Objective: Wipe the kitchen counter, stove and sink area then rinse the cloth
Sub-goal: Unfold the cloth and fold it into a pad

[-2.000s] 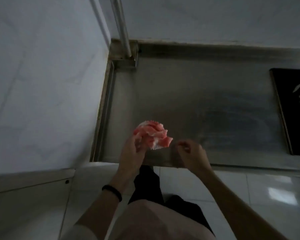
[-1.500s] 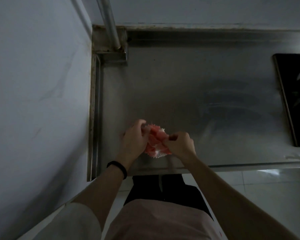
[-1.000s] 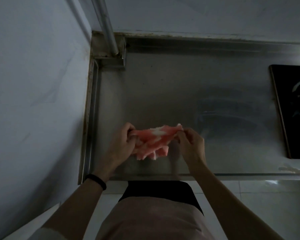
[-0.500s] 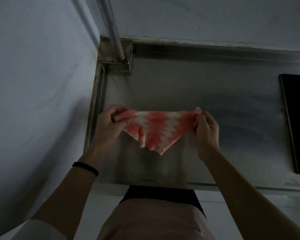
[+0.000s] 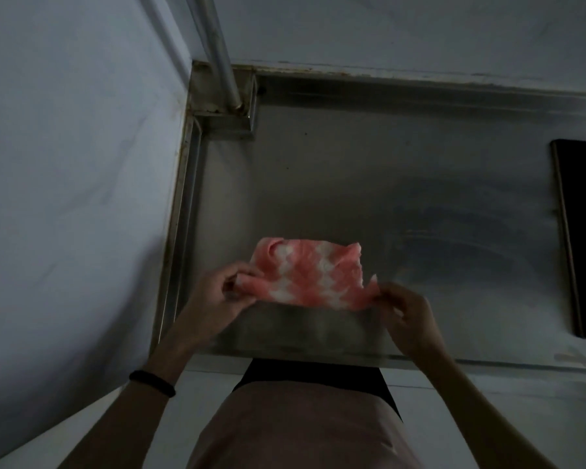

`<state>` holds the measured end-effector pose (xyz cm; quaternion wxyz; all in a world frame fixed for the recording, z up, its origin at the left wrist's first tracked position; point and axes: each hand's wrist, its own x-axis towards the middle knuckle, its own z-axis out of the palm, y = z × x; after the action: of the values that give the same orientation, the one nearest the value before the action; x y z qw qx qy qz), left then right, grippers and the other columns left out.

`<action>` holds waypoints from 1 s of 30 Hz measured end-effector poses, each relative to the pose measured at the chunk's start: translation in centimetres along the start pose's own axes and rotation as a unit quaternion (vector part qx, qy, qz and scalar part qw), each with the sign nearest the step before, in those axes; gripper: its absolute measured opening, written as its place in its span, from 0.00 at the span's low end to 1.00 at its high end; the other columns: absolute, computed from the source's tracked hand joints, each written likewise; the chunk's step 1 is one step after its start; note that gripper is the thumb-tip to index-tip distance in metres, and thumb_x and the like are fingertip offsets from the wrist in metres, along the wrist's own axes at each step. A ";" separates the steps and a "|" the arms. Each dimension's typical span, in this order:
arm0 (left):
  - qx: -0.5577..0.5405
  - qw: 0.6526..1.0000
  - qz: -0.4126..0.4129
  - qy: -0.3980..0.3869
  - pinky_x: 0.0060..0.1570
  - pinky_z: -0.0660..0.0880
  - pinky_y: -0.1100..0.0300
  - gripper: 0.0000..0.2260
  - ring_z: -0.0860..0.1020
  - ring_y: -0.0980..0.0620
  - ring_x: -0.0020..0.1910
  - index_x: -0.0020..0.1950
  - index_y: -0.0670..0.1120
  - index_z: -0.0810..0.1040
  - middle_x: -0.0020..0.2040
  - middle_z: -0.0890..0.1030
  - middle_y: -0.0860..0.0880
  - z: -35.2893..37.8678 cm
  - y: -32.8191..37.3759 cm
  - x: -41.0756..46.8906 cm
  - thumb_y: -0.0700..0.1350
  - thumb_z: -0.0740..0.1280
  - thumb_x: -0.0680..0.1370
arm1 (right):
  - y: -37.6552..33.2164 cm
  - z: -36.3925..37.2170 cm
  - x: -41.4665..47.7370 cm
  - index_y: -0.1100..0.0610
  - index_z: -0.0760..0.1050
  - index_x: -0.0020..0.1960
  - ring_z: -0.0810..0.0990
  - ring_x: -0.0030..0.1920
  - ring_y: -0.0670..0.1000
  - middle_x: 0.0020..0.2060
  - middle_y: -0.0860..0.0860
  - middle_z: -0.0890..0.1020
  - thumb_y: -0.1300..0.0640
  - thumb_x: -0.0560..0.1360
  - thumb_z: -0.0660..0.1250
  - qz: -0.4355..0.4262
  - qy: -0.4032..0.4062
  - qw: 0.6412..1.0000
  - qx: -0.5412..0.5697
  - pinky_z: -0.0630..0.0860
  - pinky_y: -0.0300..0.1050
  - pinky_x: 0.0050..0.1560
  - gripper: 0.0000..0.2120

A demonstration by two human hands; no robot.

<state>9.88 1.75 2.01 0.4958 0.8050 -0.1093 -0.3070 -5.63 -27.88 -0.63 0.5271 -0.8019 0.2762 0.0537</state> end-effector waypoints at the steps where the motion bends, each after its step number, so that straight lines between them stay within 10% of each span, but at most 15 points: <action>1: 0.022 1.000 -0.008 -0.020 0.51 0.77 0.72 0.22 0.84 0.61 0.52 0.50 0.61 0.84 0.51 0.86 0.61 0.4 -0.6 -0.7 0.33 0.77 0.73 | 0.6 0.2 -0.7 0.46 0.86 0.48 0.87 0.47 0.46 0.44 0.45 0.88 0.70 0.79 0.68 0.007 -0.016 1.000 -0.016 0.82 0.49 0.51 0.19; 5: 0.080 0.993 -0.038 -0.077 0.48 0.77 0.72 0.14 0.83 0.65 0.52 0.51 0.58 0.82 0.50 0.84 0.66 1.7 -2.6 -3.2 0.37 0.75 0.77 | 2.5 0.8 -3.4 0.44 0.86 0.49 0.83 0.45 0.34 0.42 0.24 0.82 0.65 0.77 0.69 -0.011 -0.042 0.993 -0.110 0.76 0.26 0.43 0.16; 12: 0.158 0.960 -0.089 -0.213 0.64 0.78 0.58 0.09 0.81 0.63 0.58 0.55 0.52 0.86 0.58 0.85 0.57 0.7 -2.4 -2.7 0.41 0.70 0.80 | 1.1 0.9 -3.1 0.46 0.84 0.53 0.84 0.37 0.37 0.39 0.29 0.84 0.49 0.76 0.66 -0.048 -0.038 0.989 -0.135 0.79 0.32 0.32 0.10; 18: 0.233 0.972 -0.010 0.024 0.61 0.79 0.46 0.12 0.79 0.45 0.57 0.67 0.44 0.79 0.61 0.78 0.45 1.9 -0.5 3.0 0.42 0.65 0.84 | -3.0 3.5 5.1 0.49 0.80 0.39 0.80 0.30 0.47 0.29 0.42 0.80 0.43 0.81 0.67 0.087 0.064 0.983 -0.150 0.76 0.42 0.33 0.15; 22: 0.285 0.957 -0.047 0.007 0.66 0.74 0.50 0.22 0.71 0.44 0.68 0.74 0.47 0.70 0.69 0.70 0.42 2.8 -1.6 5.7 0.46 0.70 0.81 | -3.9 5.0 8.1 0.56 0.80 0.44 0.84 0.41 0.57 0.38 0.52 0.84 0.37 0.74 0.73 0.189 0.057 0.959 -0.204 0.82 0.51 0.44 0.20; 27: 0.381 0.924 -0.013 -0.011 0.59 0.75 0.51 0.09 0.71 0.45 0.61 0.57 0.47 0.78 0.59 0.72 0.46 2.4 -2.8 7.1 0.50 0.72 0.81 | -4.4 4.1 8.7 0.51 0.83 0.47 0.84 0.46 0.54 0.43 0.49 0.85 0.44 0.75 0.76 0.166 0.044 0.966 -0.193 0.81 0.49 0.45 0.11; 30: 0.260 0.963 0.017 0.066 0.52 0.75 0.57 0.06 0.74 0.50 0.51 0.54 0.44 0.78 0.52 0.75 0.49 1.9 -2.1 7.7 0.45 0.72 0.81 | -4.4 2.9 9.2 0.54 0.82 0.50 0.84 0.48 0.53 0.43 0.48 0.85 0.50 0.77 0.74 0.138 0.088 0.980 -0.114 0.82 0.50 0.49 0.07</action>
<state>14.56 -2.30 -3.43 0.2802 0.9227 -0.1661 -0.2060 4.89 -27.59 -1.73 0.3936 -0.8124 0.4215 0.0861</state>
